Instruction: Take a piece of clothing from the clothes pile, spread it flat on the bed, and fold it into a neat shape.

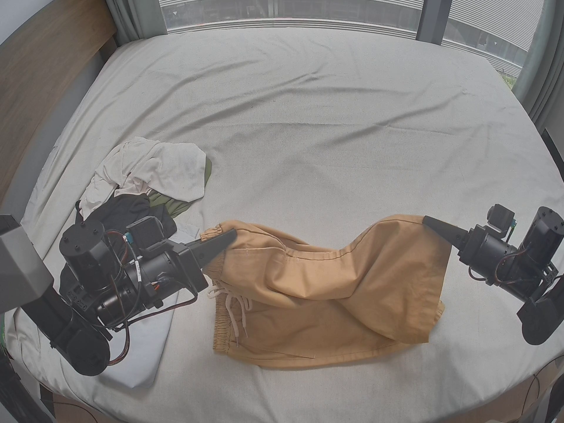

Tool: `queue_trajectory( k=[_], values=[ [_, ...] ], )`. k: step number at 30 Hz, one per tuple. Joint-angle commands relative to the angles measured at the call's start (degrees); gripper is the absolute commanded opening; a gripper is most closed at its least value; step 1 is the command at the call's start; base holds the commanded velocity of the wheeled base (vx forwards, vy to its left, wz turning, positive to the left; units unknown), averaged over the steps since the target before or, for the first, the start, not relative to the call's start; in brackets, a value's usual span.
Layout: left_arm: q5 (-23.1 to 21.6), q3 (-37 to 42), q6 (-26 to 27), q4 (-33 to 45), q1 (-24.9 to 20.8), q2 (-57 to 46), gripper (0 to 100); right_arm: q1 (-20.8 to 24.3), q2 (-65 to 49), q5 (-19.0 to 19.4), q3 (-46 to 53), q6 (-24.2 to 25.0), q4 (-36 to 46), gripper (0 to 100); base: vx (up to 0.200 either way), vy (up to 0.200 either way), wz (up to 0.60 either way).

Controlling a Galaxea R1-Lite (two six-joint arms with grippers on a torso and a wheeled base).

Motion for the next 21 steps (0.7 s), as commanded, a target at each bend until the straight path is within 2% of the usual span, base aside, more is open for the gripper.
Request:
queue_trajectory(
  k=[1, 12, 21],
  values=[
    [-0.01, 0.42, 0.01, -0.04, 0.3, -0.74, 0, -0.56, -0.23, 0.03, -0.5, -0.01, -0.03, 0, 0.0, 0.0, 0.0],
    [-0.01, -1.16, -0.61, -0.04, 1.71, -0.92, 0, -2.58, -0.85, 0.74, -1.56, -0.1, -0.03, 0, 0.0, 0.0, 0.0],
    [0.07, -2.57, -2.8, -0.04, 2.5, -1.09, 0, -5.48, -2.96, 3.55, -2.35, 0.6, 0.58, 0, 0.0, 0.0, 0.0]
  ],
)
